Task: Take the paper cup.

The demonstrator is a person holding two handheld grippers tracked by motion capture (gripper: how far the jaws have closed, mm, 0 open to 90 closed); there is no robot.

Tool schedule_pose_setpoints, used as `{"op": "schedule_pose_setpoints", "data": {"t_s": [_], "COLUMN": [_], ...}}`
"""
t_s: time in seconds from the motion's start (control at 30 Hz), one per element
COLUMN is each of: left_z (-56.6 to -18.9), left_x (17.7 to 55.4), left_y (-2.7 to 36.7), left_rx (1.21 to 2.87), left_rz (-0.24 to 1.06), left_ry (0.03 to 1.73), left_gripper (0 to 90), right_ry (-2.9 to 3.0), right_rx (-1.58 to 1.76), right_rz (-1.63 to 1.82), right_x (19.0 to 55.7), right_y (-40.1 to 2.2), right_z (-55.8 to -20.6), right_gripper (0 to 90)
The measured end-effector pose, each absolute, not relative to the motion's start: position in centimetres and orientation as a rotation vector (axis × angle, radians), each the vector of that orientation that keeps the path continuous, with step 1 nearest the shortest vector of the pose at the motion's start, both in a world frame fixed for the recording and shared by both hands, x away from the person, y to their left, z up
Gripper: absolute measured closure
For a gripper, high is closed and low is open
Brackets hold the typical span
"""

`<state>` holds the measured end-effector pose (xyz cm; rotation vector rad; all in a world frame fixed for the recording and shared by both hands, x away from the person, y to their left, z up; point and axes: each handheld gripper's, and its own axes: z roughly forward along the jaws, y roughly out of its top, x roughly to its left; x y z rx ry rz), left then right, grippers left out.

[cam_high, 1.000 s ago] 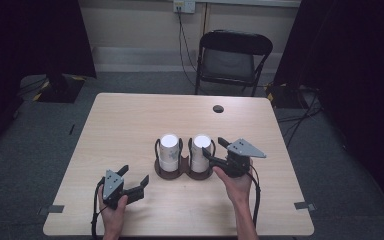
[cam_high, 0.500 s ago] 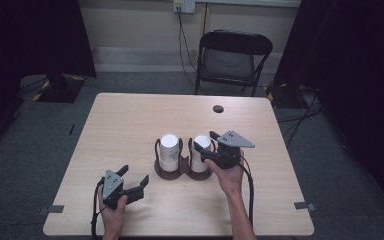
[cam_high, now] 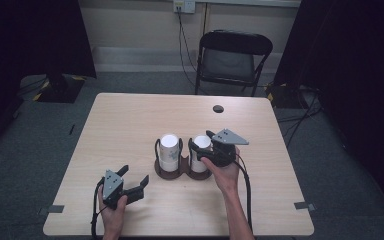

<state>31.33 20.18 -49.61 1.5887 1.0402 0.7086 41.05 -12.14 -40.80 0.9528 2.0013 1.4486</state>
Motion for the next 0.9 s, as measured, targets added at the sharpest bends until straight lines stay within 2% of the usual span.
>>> {"op": "schedule_pose_setpoints", "data": {"t_s": [0.57, 0.9], "left_z": [-49.62, -49.62], "left_x": [31.31, 31.31], "left_y": [20.21, 20.23], "left_rx": [1.584, 1.583], "left_rz": [0.705, 0.703], "left_ry": [1.041, 1.04], "left_gripper": [16.3, 16.2], "right_ry": [2.002, 2.019], "right_rx": [0.974, 0.975], "right_rz": [1.429, 1.407], "right_x": [41.24, 41.45], "right_y": [-12.09, -12.02], "right_z": [-41.69, -41.71], "right_gripper": [30.1, 34.8]}}
